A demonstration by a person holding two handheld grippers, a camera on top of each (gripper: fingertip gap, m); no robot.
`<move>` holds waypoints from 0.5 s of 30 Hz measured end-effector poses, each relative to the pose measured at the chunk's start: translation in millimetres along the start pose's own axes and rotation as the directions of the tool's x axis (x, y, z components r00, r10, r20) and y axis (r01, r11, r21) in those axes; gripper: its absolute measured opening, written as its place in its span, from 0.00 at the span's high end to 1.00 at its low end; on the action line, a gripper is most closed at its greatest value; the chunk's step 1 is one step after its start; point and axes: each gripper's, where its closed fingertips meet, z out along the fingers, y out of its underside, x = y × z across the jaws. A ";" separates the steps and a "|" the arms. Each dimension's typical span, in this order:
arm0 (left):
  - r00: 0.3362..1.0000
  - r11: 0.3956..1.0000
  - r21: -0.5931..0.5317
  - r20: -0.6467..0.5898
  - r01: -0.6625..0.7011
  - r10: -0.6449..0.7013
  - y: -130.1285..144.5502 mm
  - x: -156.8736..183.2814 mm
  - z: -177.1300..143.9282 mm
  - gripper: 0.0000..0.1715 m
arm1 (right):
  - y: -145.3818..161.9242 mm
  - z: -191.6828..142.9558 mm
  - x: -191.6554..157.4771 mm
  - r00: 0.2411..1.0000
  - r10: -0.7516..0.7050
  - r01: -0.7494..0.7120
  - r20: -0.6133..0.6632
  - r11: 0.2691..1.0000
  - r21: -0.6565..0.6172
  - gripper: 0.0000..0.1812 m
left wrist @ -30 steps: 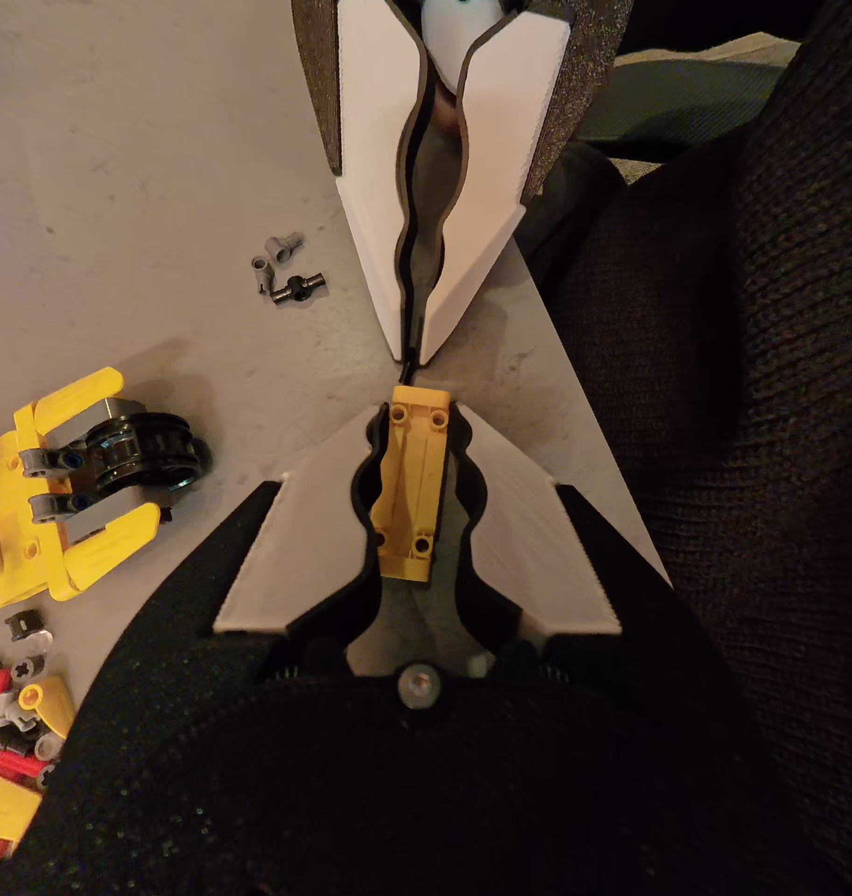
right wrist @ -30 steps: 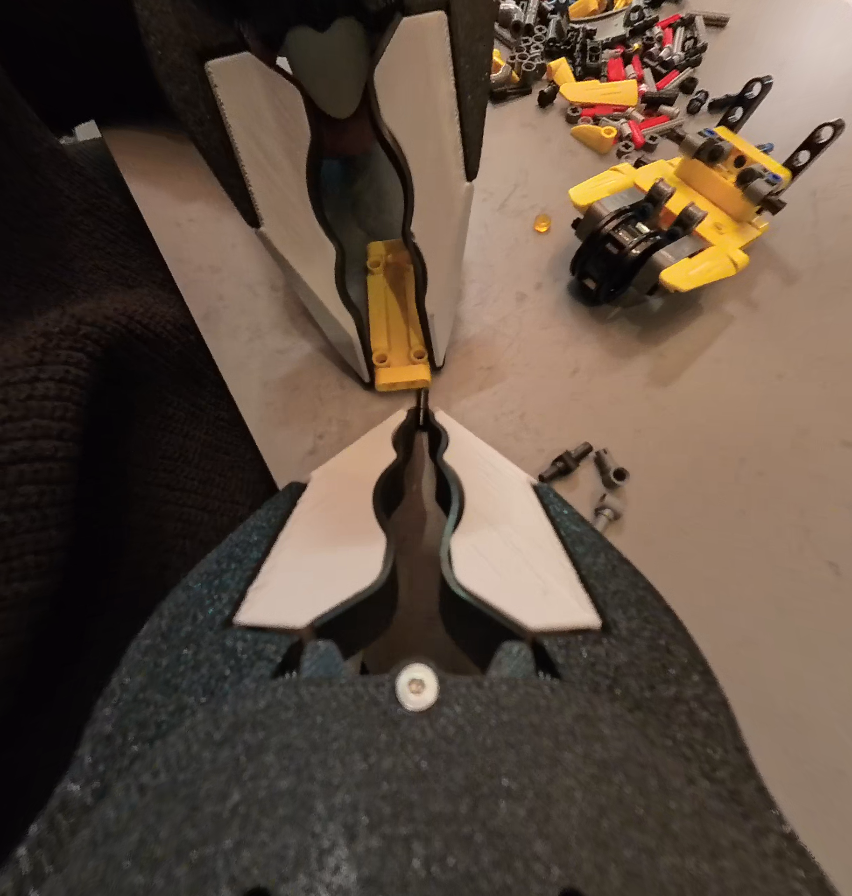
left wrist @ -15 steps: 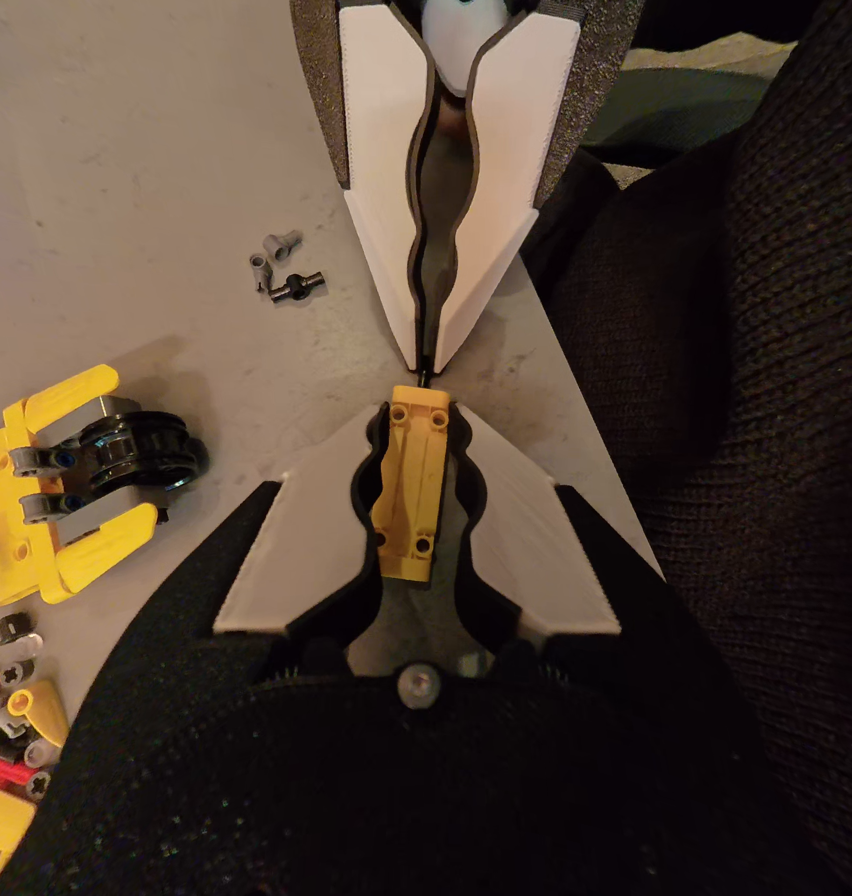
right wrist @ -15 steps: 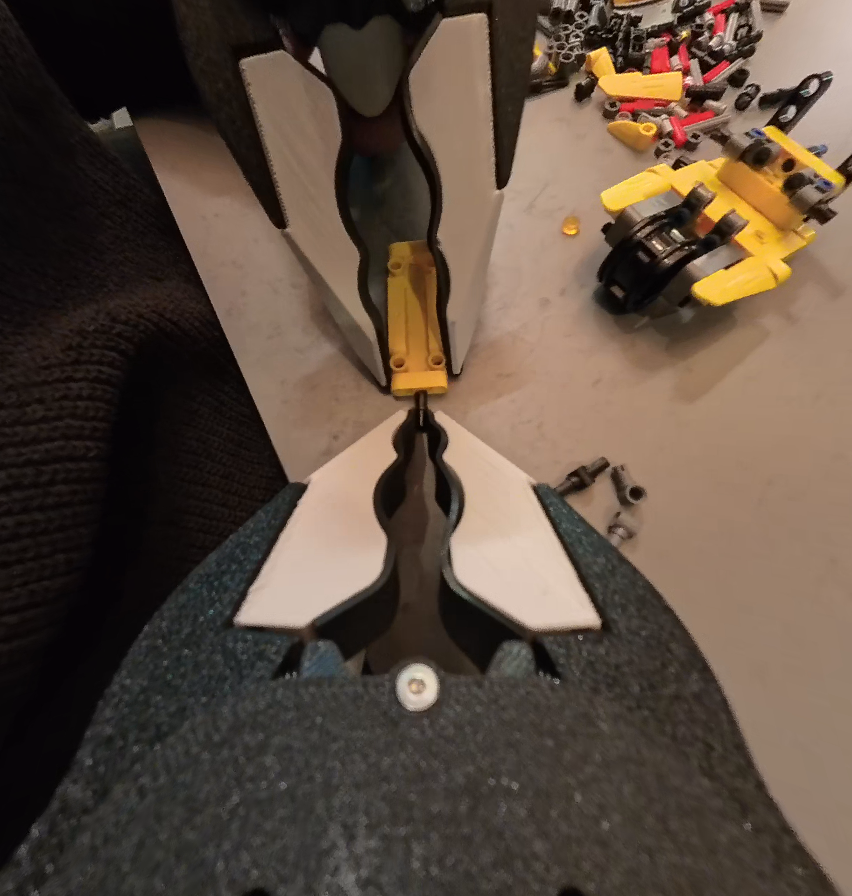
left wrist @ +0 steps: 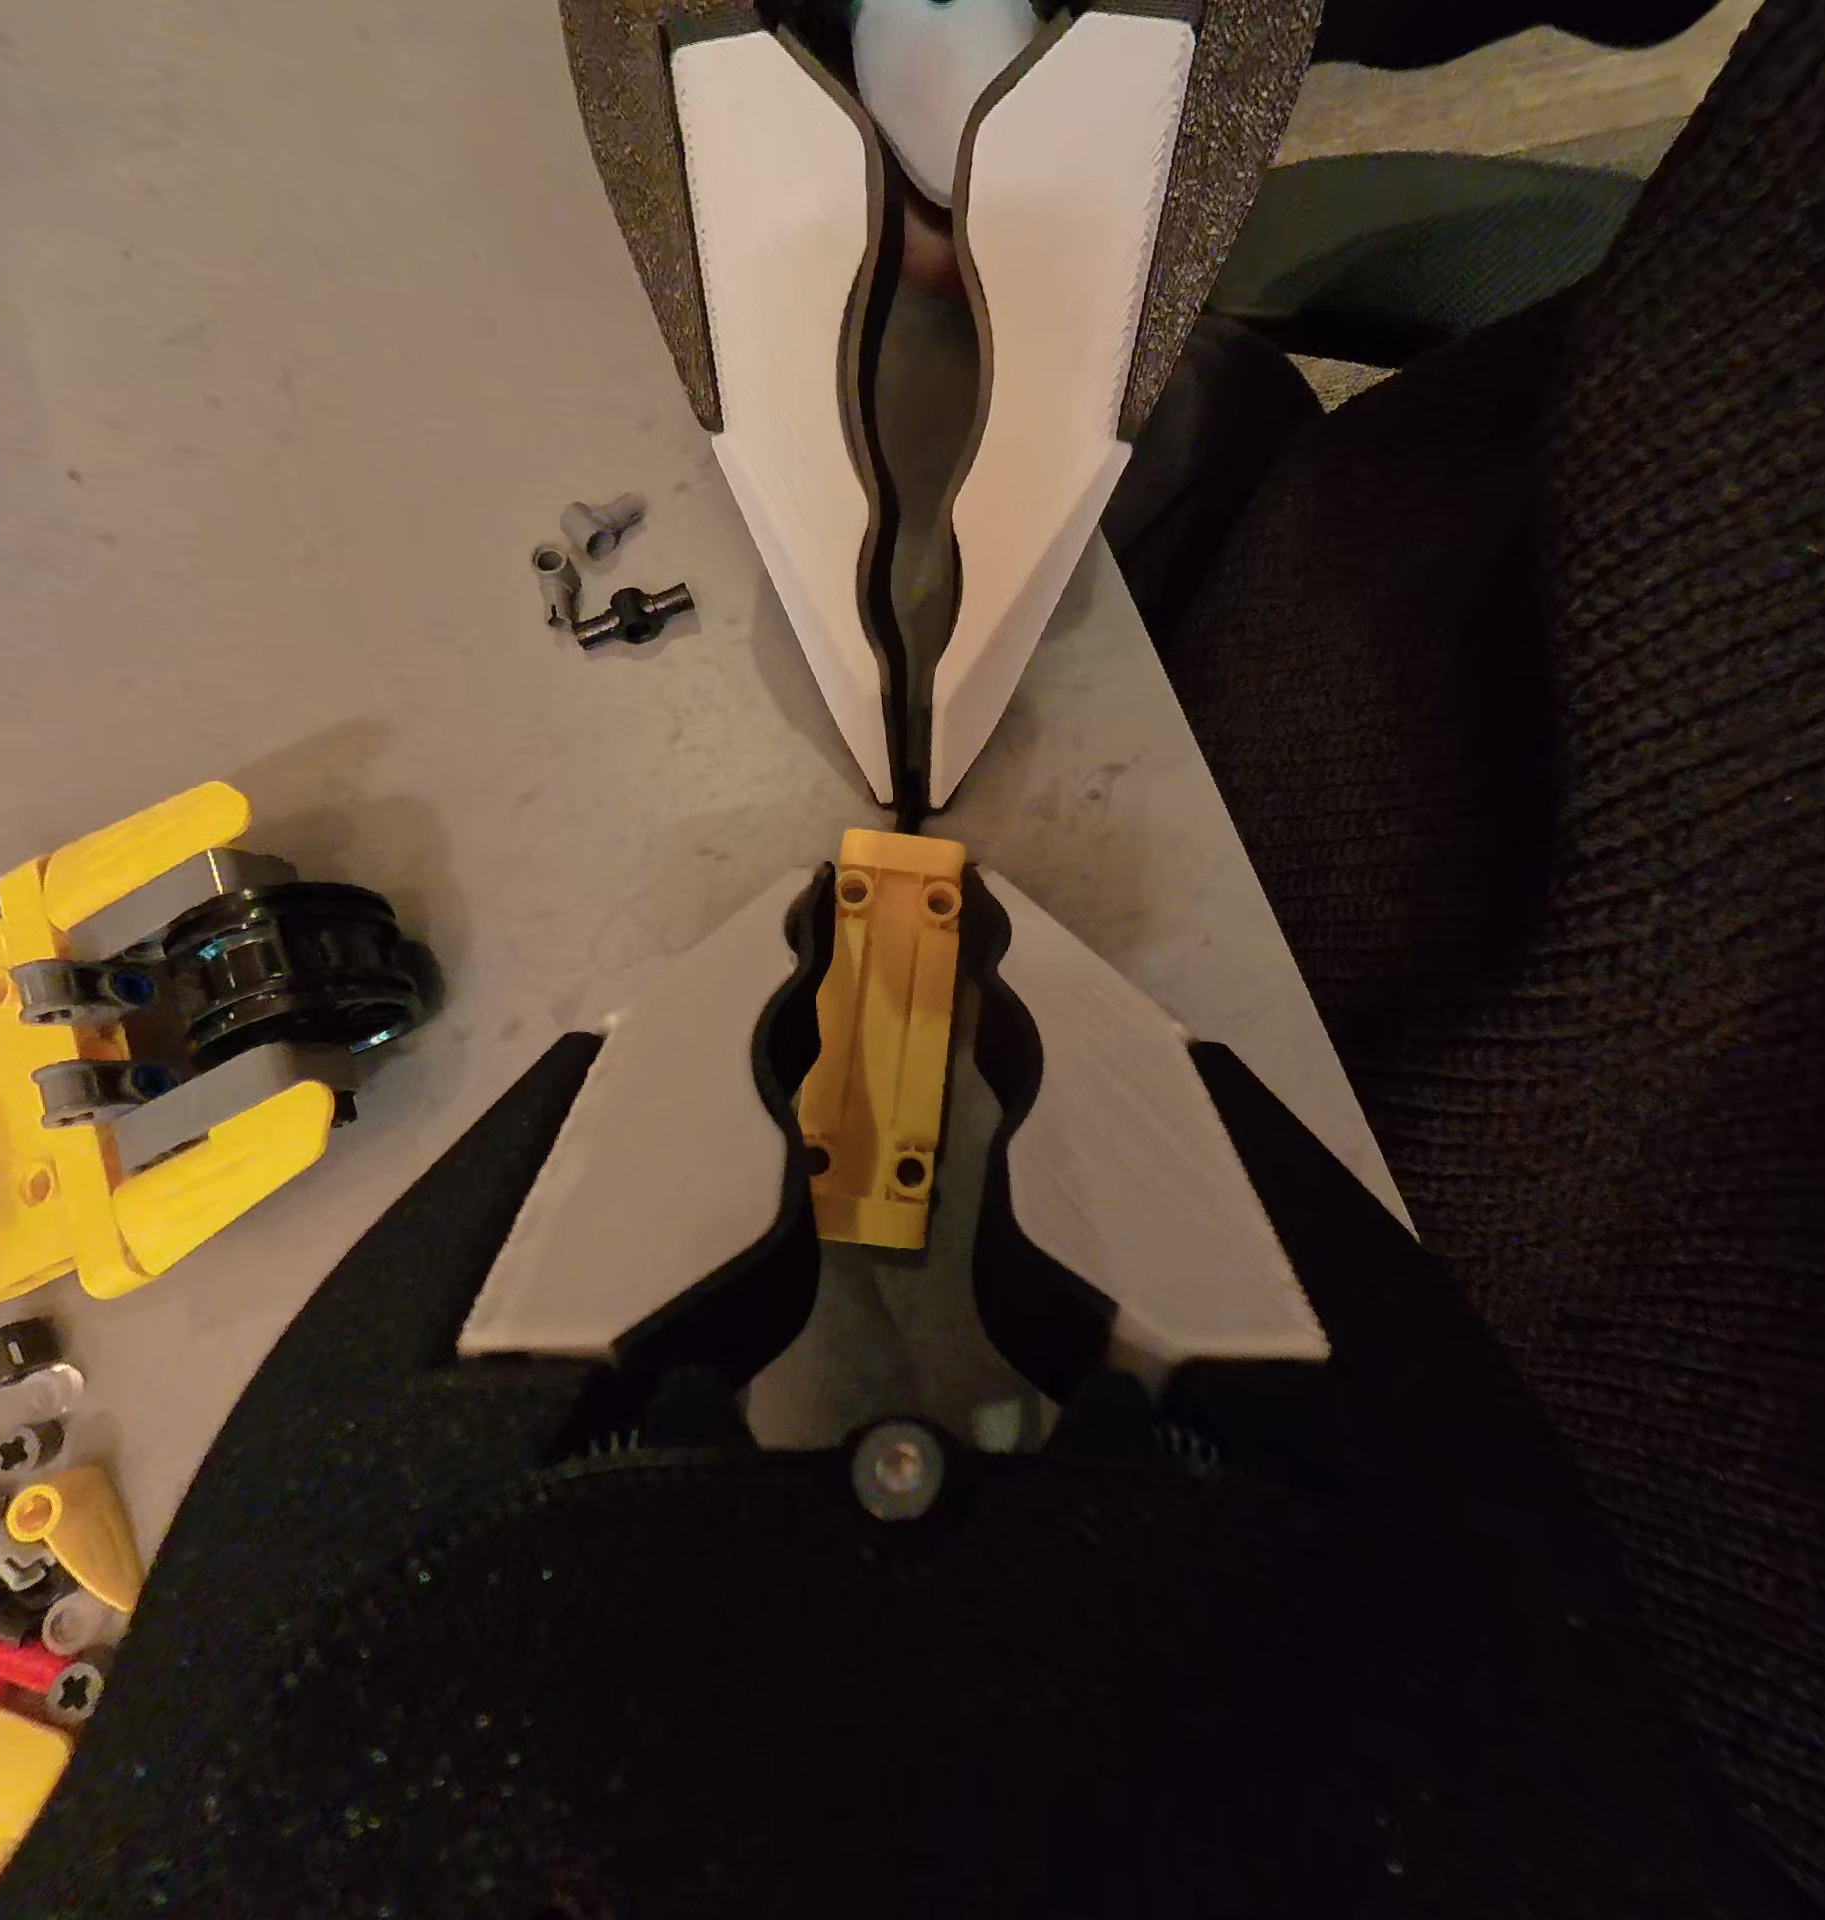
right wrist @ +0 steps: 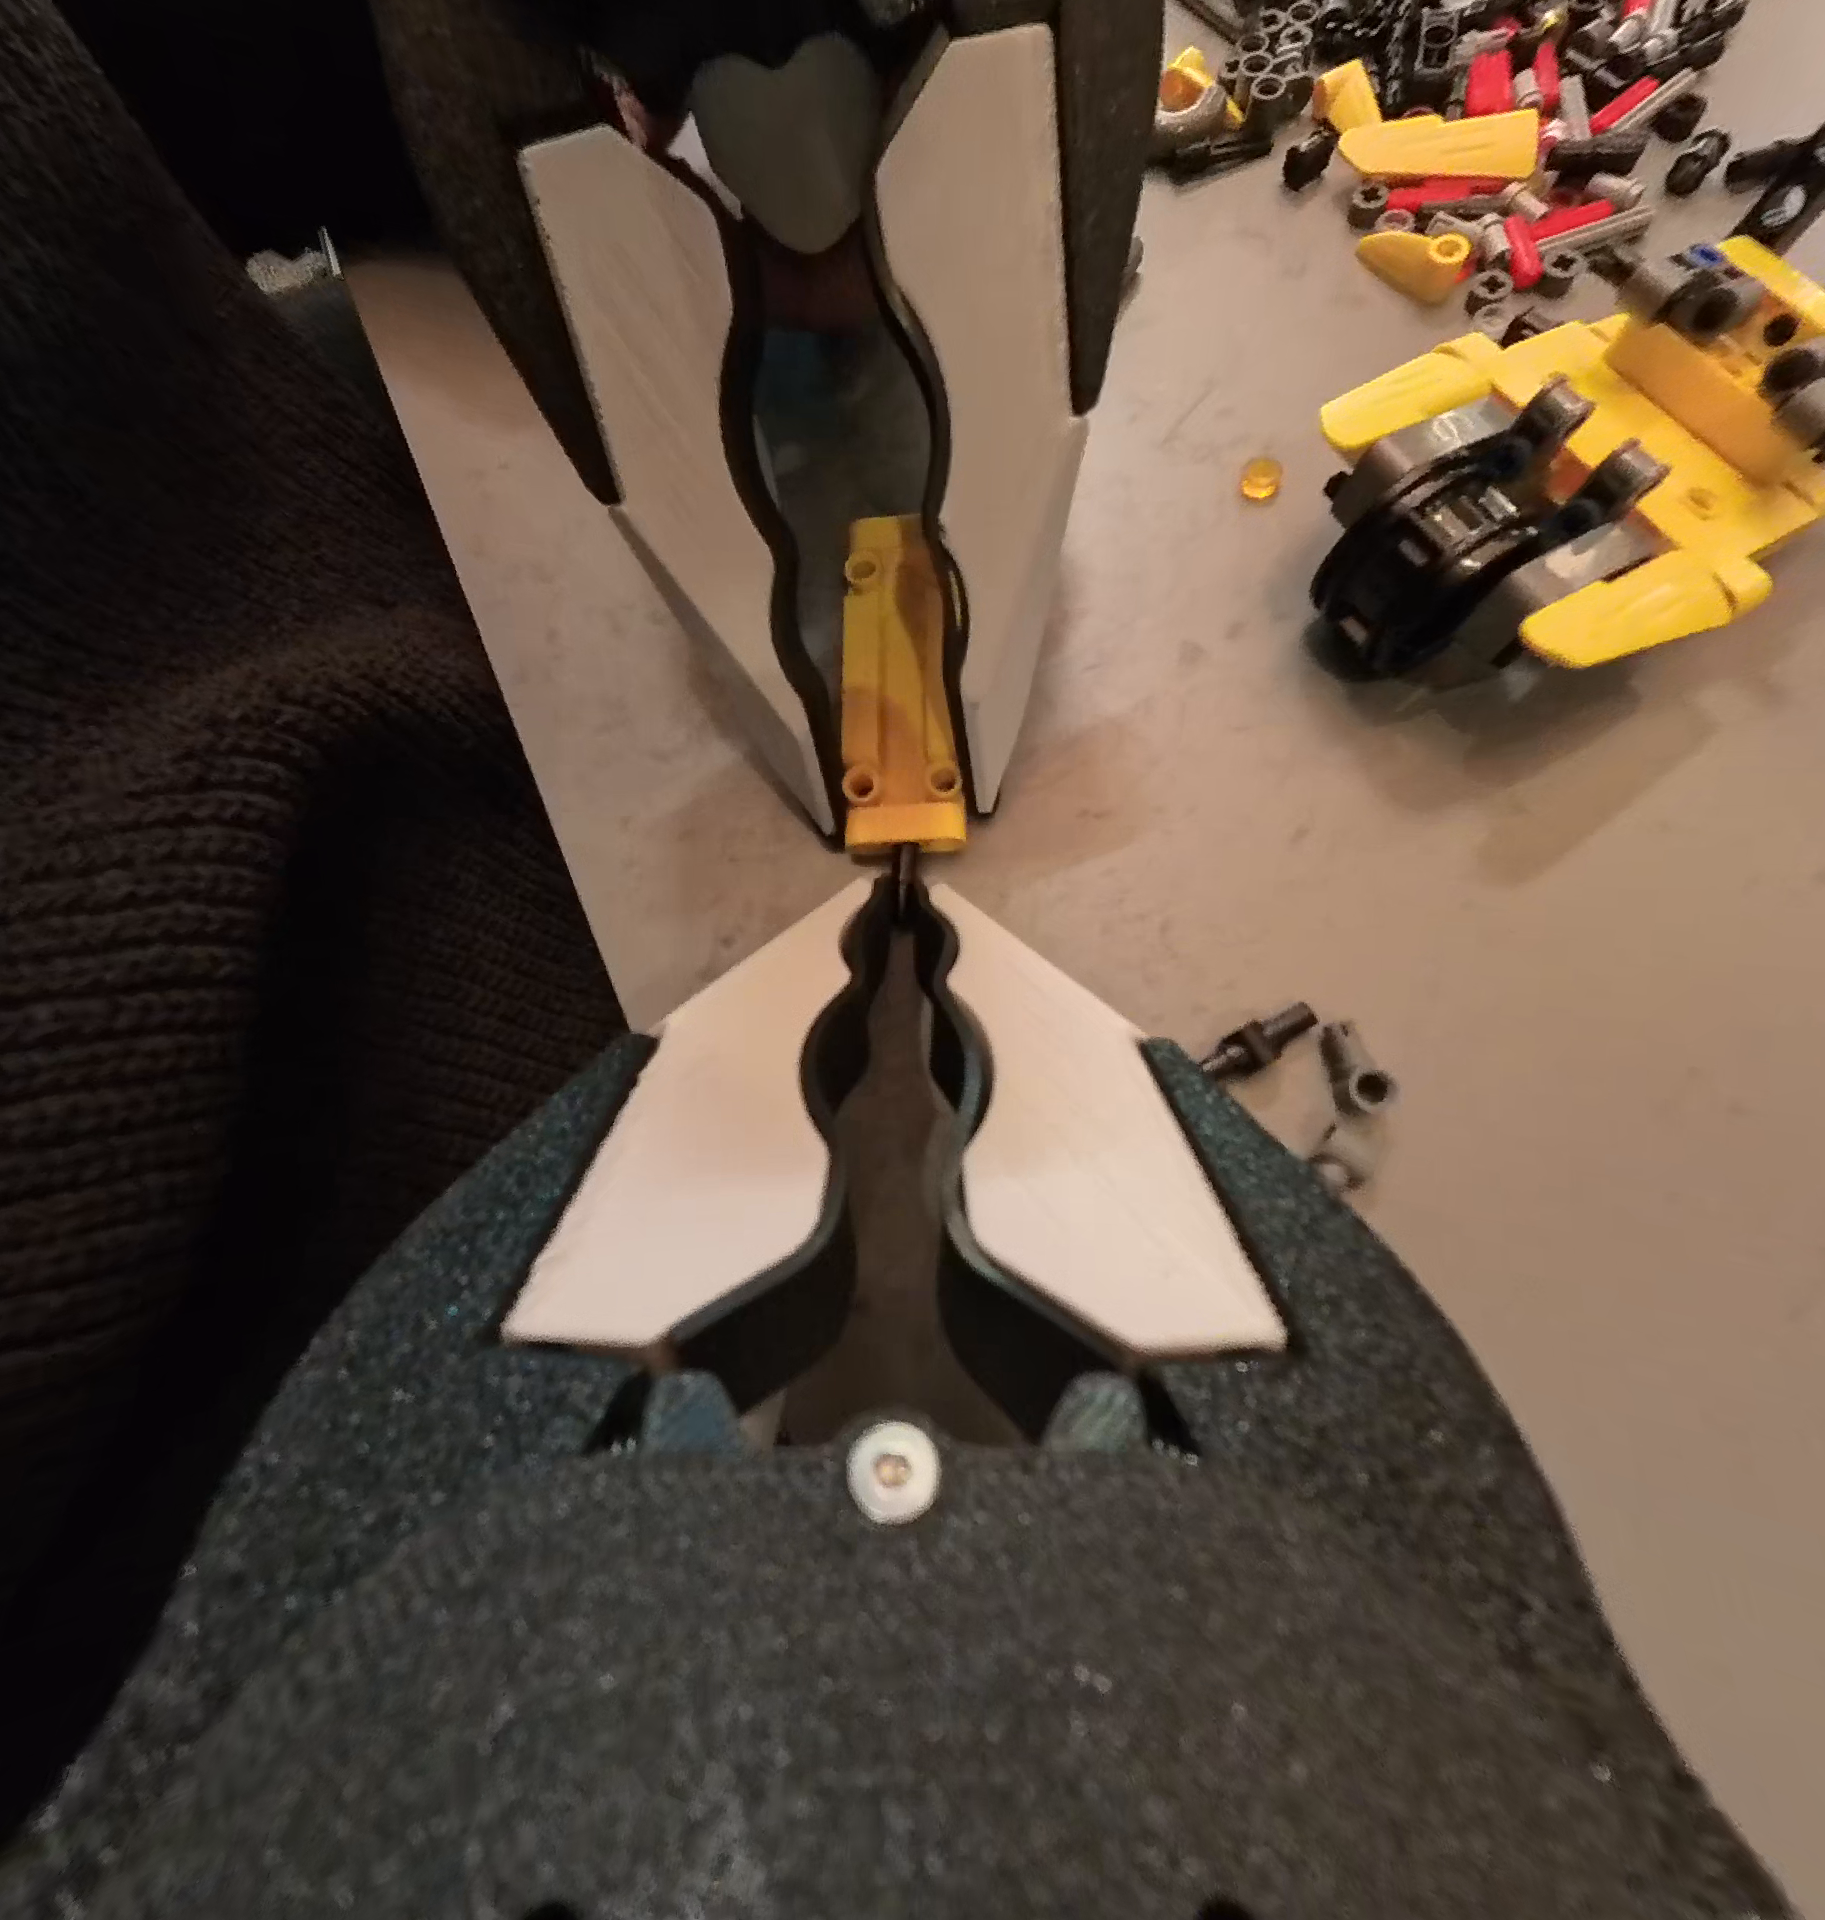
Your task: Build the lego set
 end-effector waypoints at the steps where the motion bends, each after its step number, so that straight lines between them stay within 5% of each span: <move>1: 1.000 1.000 0.000 0.005 -0.001 0.001 -0.3 -0.1 0.1 0.88 | -0.4 0.2 0.1 1.000 -0.006 0.006 0.001 1.000 -0.004 0.99; 9: 1.000 1.000 0.001 0.003 0.011 -0.011 -0.6 0.1 0.3 0.88 | -1.6 0.5 -0.1 0.999 0.013 -0.012 0.050 1.000 -0.011 0.99; 15: 1.000 1.000 0.000 0.000 -0.005 0.005 -0.5 0.2 0.2 0.88 | -3.0 1.5 -0.6 0.976 -0.210 0.213 0.052 0.975 -0.059 1.00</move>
